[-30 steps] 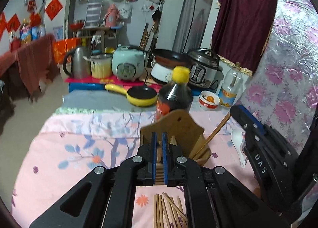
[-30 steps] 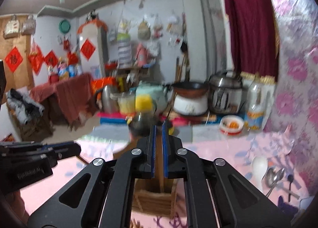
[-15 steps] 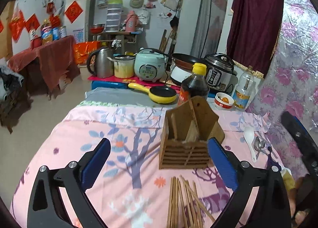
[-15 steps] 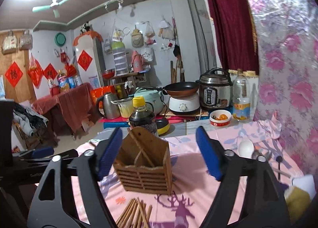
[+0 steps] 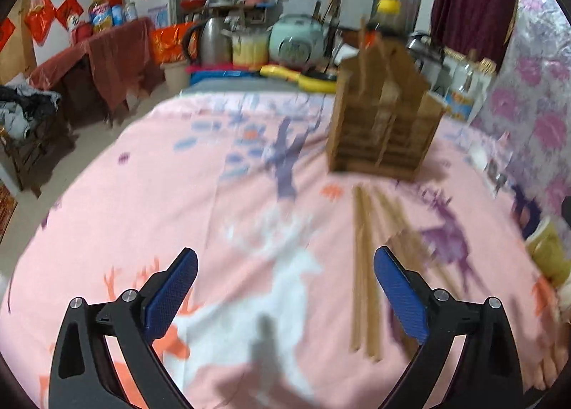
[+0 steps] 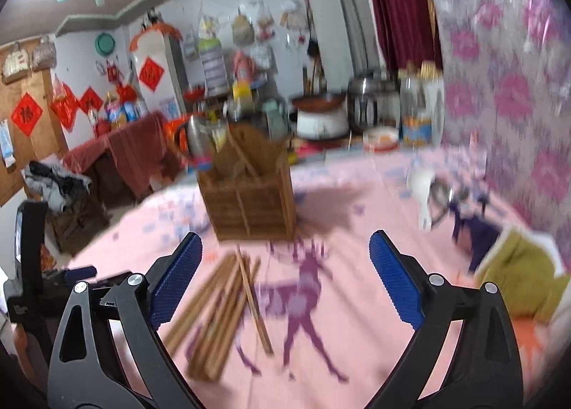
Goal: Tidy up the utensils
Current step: 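Move both open grippers back down to the chopstick pile, then close the right gripper on a chopstick while the left gripper grasps another chopstick, then carry both chopsticks up over the wooden holder and lower them into it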
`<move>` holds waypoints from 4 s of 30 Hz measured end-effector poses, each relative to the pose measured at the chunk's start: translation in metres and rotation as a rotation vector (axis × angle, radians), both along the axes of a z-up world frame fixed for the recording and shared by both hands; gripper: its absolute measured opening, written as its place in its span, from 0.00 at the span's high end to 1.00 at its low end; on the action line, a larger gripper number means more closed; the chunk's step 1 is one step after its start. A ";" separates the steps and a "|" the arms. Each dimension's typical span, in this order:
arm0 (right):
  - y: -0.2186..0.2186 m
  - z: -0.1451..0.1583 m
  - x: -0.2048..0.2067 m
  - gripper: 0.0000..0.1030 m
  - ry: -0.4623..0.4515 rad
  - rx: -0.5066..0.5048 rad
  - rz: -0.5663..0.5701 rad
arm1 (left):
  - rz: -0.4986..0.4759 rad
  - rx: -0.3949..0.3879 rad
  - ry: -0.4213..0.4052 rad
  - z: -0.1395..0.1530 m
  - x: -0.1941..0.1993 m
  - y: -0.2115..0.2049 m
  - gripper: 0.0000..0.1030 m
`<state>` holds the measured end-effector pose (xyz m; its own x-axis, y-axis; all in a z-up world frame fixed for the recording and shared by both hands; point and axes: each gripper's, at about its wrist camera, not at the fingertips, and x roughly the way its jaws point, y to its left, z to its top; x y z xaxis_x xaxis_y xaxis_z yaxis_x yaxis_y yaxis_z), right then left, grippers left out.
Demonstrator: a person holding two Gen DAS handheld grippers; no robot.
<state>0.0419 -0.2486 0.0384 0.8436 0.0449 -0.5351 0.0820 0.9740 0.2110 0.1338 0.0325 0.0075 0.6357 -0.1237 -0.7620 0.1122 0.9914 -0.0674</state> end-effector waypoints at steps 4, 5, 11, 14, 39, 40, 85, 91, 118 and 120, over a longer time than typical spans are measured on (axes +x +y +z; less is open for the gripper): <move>0.000 -0.031 0.014 0.11 0.157 0.046 0.050 | 0.002 0.025 0.082 -0.020 0.003 0.001 0.06; 0.000 -0.037 0.018 0.11 0.188 0.052 0.055 | 0.001 0.021 0.093 -0.022 0.004 0.001 0.06; 0.001 -0.053 0.022 0.11 0.257 0.030 0.032 | -0.047 0.018 0.127 -0.030 0.005 -0.008 0.06; -0.009 -0.058 0.023 0.11 0.276 0.082 0.015 | -0.083 0.006 0.156 -0.035 0.007 -0.014 0.06; -0.017 -0.068 0.026 0.11 0.313 0.153 -0.004 | -0.067 0.120 0.243 -0.063 0.030 -0.027 0.04; -0.018 -0.069 0.026 0.11 0.314 0.156 -0.003 | -0.066 0.119 0.242 -0.063 0.030 -0.026 0.04; 0.030 -0.097 0.016 0.91 0.492 -0.033 0.176 | -0.077 0.097 0.220 -0.060 0.023 -0.023 0.10; 0.030 -0.098 0.018 0.91 0.494 -0.019 0.176 | -0.160 0.093 0.175 -0.054 0.010 -0.037 0.59; 0.025 -0.048 0.002 0.94 0.267 -0.056 0.138 | -0.211 0.023 0.060 -0.009 -0.014 -0.037 0.94; 0.022 -0.034 0.000 0.94 0.223 -0.043 0.131 | -0.213 0.003 0.042 0.008 -0.013 -0.037 0.94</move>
<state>0.0420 -0.2265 0.0043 0.6928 0.1193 -0.7112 -0.0056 0.9871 0.1602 0.1212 -0.0040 0.0150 0.5631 -0.2500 -0.7877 0.3166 0.9457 -0.0738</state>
